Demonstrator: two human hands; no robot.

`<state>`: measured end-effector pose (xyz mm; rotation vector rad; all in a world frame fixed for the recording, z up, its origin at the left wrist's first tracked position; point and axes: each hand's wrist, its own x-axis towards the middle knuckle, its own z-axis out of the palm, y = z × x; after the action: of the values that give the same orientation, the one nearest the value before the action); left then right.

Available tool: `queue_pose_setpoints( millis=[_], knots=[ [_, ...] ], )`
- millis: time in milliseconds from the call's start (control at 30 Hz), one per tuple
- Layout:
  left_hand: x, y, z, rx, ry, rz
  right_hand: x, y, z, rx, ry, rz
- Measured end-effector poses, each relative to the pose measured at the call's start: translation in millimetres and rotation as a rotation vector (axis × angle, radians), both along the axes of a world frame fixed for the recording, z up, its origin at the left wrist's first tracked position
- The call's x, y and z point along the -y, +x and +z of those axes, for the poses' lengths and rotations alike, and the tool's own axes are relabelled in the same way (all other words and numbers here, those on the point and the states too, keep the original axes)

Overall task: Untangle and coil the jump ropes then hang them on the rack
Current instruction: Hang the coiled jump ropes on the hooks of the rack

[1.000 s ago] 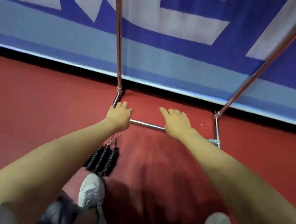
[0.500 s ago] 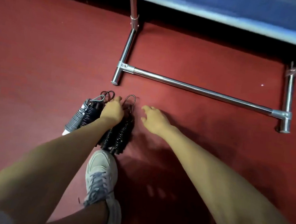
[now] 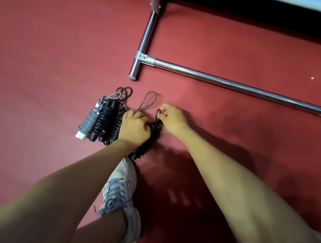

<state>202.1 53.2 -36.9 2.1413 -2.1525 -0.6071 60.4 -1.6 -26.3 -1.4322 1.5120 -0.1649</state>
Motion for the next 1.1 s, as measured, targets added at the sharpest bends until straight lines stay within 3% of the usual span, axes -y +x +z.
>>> queue_pose_setpoints(
  millis=[133, 267, 367, 567, 833, 1100],
  knots=[
    [6, -14, 5, 0.030, -0.041, -0.086, -4, -26, -1, -0.055, 0.030, -0.176],
    [45, -28, 14, 0.036, 0.024, 0.180, -1, -52, -6, -0.019, 0.058, -0.304],
    [65, -28, 11, 0.078, 0.232, 0.208, 2, -65, -6, 0.022, 0.047, -0.341],
    [52, -47, 31, -0.101, 0.232, 0.118, -1, -88, 16, 0.026, -0.021, -0.257],
    [29, -66, 124, -0.286, 0.165, 0.148, -22, -126, 129, -0.048, -0.237, -0.124],
    [22, -111, 254, -0.632, 0.015, 0.146, -41, -186, 286, -0.191, -0.510, -0.327]
  ],
)
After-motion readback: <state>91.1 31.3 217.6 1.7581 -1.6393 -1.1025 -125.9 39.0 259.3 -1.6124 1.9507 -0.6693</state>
